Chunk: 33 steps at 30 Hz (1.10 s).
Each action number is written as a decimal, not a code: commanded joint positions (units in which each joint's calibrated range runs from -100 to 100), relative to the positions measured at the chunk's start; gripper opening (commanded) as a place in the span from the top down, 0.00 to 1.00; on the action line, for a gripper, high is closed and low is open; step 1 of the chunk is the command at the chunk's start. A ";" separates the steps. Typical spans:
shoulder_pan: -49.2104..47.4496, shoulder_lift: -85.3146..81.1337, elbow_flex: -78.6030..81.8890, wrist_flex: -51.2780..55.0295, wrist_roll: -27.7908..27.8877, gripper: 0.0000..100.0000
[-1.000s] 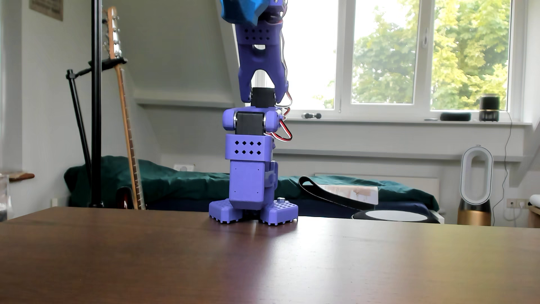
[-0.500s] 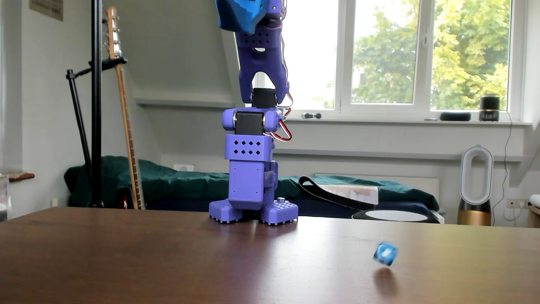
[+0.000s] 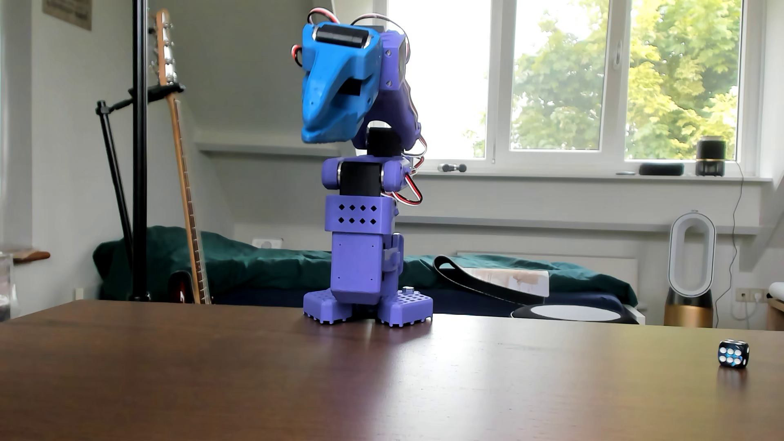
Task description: Grab the blue dice
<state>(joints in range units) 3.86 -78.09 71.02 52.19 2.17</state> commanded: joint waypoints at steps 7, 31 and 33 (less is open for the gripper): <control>-0.10 -0.22 10.18 0.09 -3.22 0.98; -0.01 -0.39 19.76 0.01 -2.96 0.98; 0.40 -0.39 19.85 0.01 -3.12 0.98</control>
<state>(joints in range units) 3.70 -78.09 91.48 52.19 -0.81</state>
